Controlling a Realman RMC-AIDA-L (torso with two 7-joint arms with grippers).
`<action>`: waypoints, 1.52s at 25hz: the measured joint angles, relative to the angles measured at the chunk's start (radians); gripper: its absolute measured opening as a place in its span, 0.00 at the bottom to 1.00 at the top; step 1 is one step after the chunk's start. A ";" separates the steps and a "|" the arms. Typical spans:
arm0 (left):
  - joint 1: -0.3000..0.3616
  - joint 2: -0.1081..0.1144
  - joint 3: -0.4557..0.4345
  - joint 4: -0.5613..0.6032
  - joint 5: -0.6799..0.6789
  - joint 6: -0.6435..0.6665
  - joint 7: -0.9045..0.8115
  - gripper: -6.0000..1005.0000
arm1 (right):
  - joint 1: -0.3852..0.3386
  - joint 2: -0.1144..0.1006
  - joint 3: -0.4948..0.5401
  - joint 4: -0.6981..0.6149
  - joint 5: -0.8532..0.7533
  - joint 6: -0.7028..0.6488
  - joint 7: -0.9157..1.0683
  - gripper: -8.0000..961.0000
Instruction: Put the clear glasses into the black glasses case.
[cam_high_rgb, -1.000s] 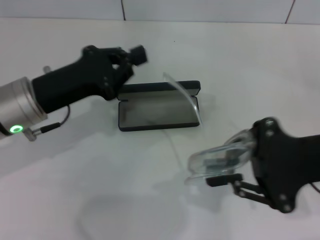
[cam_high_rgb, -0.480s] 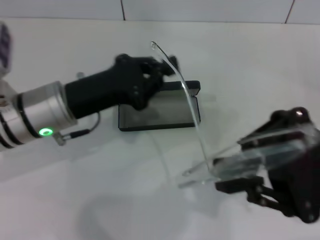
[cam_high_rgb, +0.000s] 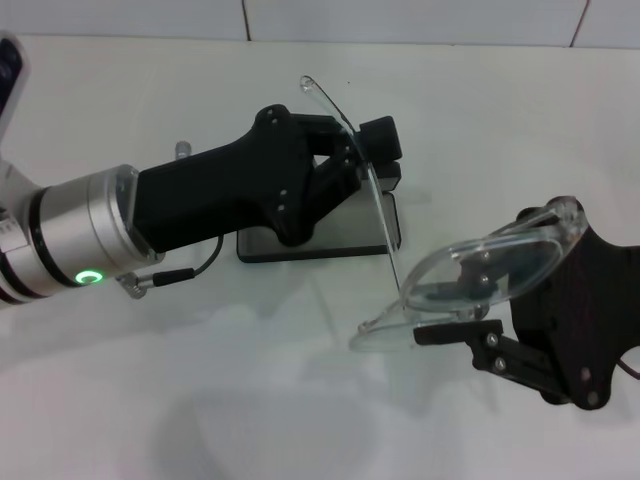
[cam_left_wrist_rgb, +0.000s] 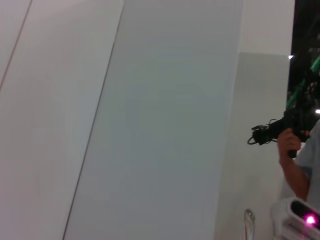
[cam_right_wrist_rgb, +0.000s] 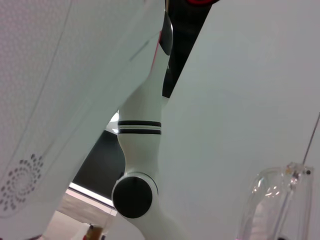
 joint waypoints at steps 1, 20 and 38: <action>0.000 0.000 0.000 0.000 0.000 0.006 0.000 0.03 | 0.000 0.000 0.000 0.002 0.000 0.004 -0.002 0.13; 0.017 0.000 0.040 0.054 -0.003 0.059 -0.007 0.03 | 0.002 -0.003 0.001 0.029 -0.004 0.103 0.004 0.13; 0.029 0.003 0.038 0.065 -0.052 0.060 -0.003 0.03 | 0.005 -0.003 -0.003 0.025 -0.005 0.118 0.005 0.12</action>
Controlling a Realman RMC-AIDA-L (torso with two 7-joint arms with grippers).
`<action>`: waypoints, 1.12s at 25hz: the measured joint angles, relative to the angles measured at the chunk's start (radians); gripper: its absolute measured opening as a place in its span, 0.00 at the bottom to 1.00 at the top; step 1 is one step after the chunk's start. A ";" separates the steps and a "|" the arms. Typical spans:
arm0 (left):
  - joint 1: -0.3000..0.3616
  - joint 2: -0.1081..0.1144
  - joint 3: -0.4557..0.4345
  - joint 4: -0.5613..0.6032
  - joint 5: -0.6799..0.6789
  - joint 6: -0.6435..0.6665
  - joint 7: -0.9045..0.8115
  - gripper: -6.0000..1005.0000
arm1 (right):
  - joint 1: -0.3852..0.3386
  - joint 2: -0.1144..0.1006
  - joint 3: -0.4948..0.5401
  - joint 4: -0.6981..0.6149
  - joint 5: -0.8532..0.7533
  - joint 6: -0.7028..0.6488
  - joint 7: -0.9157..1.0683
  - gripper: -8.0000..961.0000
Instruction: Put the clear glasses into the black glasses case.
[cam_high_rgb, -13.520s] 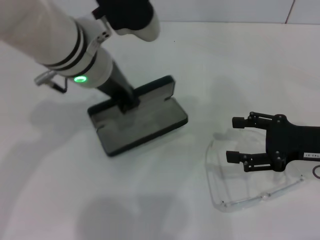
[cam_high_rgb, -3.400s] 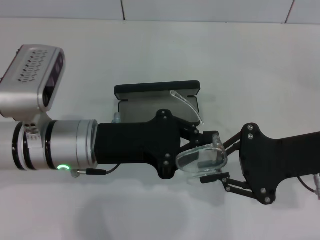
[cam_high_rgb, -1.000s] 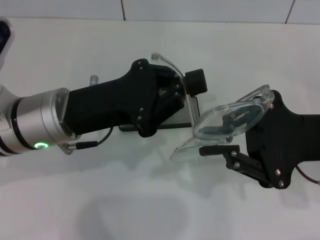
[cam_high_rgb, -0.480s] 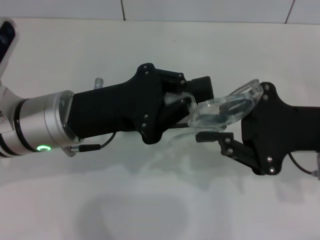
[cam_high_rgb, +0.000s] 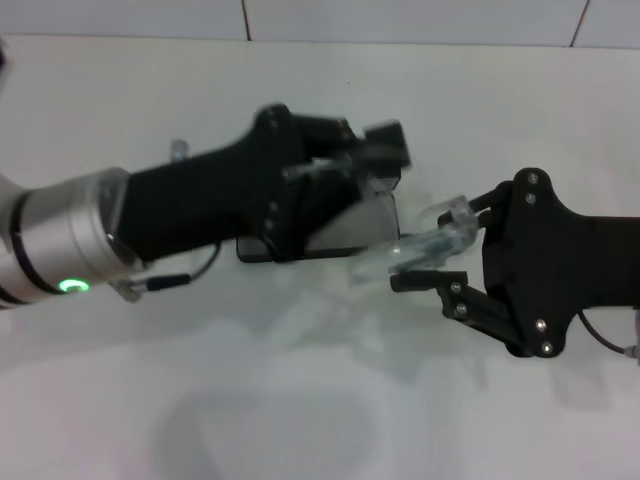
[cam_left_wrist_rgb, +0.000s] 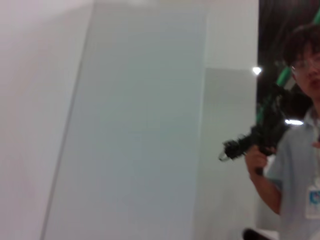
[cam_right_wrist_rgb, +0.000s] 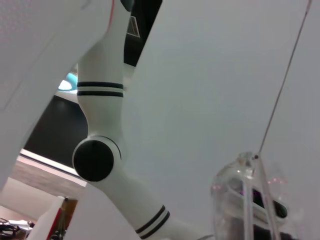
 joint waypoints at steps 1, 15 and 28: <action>0.002 0.002 -0.012 0.000 -0.009 0.000 0.000 0.03 | -0.001 0.000 0.000 -0.001 0.000 -0.006 0.000 0.12; 0.035 0.002 -0.036 0.030 -0.012 0.003 -0.007 0.03 | -0.001 0.000 0.001 0.005 -0.001 0.007 0.000 0.12; 0.019 0.003 0.054 0.080 -0.003 0.019 -0.006 0.03 | 0.004 0.002 -0.002 0.009 -0.004 0.024 0.001 0.13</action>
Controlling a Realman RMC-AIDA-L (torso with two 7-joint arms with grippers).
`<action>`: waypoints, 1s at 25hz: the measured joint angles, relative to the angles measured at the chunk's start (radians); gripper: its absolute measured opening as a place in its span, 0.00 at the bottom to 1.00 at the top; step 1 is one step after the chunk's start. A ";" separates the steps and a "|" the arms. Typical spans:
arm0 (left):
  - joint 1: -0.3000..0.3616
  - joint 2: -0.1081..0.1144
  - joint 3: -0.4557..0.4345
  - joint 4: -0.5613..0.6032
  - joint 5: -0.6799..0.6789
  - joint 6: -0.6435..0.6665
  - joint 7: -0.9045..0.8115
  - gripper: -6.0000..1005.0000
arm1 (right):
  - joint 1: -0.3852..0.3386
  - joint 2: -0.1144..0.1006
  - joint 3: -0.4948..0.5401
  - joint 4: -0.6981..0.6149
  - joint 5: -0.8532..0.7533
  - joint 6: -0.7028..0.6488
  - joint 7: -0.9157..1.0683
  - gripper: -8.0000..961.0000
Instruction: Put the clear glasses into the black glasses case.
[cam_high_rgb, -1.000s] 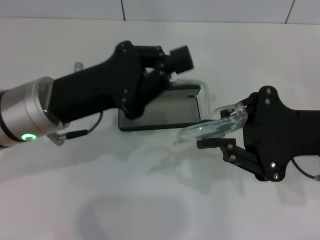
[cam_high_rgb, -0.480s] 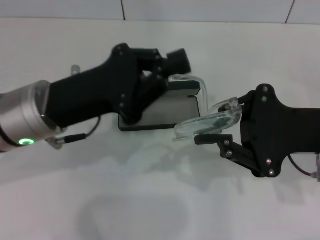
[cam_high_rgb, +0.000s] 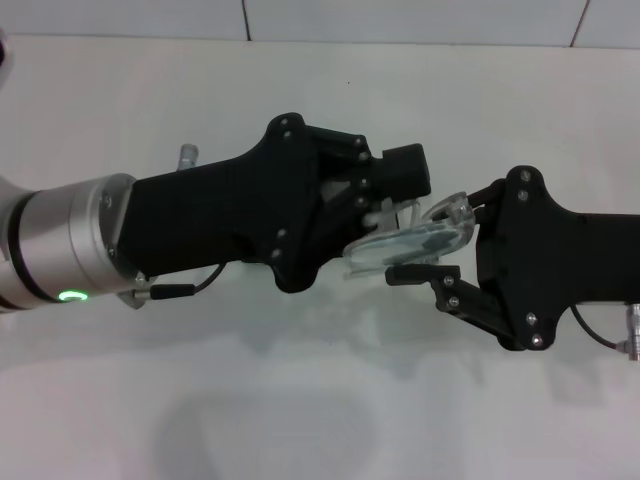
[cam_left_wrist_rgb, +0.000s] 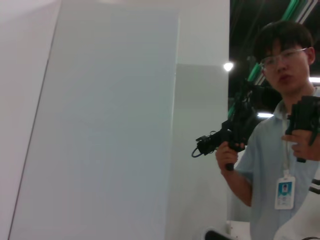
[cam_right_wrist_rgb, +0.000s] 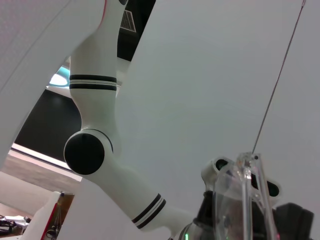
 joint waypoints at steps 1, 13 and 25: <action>0.000 0.000 0.000 0.000 0.000 0.004 0.000 0.03 | 0.000 0.000 0.000 0.000 0.000 0.001 0.000 0.13; 0.017 -0.001 -0.044 0.000 -0.007 0.006 0.007 0.03 | 0.003 -0.001 0.004 0.009 0.001 -0.005 0.003 0.13; 0.147 0.041 -0.368 0.036 0.187 0.006 -0.061 0.03 | 0.009 -0.009 0.165 -0.125 -0.131 0.083 0.340 0.13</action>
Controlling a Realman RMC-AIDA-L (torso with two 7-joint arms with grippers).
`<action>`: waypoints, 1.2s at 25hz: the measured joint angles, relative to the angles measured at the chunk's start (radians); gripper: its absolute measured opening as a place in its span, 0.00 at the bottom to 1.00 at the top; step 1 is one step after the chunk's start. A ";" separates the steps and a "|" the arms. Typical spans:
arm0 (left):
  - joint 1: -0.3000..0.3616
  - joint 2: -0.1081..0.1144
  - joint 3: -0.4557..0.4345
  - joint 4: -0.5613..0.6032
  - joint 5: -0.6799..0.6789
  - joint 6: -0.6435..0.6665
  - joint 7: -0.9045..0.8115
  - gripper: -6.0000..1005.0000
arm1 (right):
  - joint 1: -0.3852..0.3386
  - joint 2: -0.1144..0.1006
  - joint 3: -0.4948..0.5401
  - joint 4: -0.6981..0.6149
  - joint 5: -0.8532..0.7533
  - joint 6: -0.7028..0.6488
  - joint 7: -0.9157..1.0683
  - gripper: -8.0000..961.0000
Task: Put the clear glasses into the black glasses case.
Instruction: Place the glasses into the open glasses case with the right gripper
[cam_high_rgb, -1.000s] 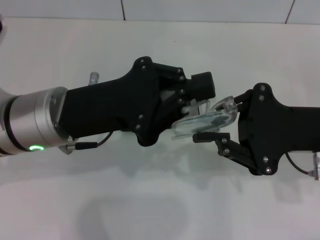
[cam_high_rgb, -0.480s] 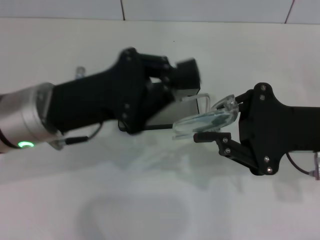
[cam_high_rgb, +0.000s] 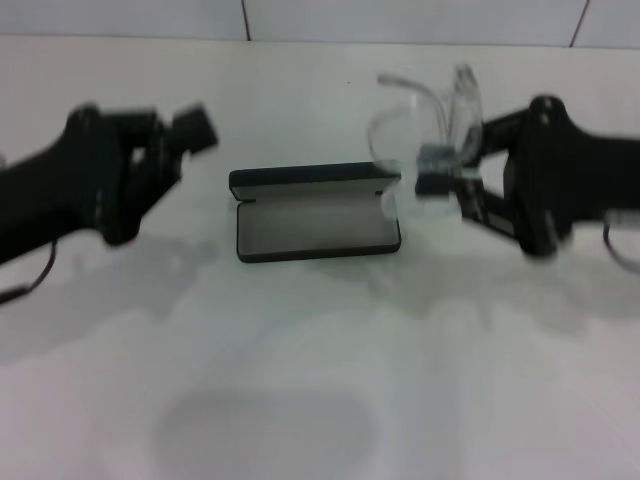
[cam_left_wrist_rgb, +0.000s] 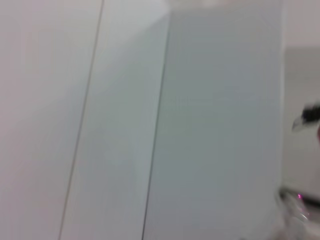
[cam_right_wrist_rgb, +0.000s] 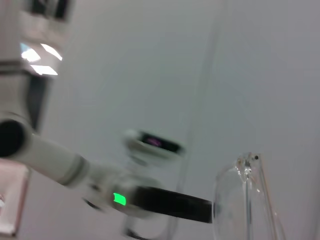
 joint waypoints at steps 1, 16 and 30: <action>0.017 0.004 -0.014 0.014 0.041 0.000 -0.014 0.03 | 0.010 -0.001 0.025 -0.053 -0.053 0.045 0.106 0.13; 0.130 -0.021 -0.114 0.051 0.305 0.002 -0.011 0.04 | 0.567 0.006 -0.026 -0.389 -1.060 -0.009 0.929 0.13; 0.140 -0.025 -0.121 0.059 0.392 0.002 0.044 0.04 | 0.795 0.017 -0.474 -0.121 -1.166 0.181 1.175 0.13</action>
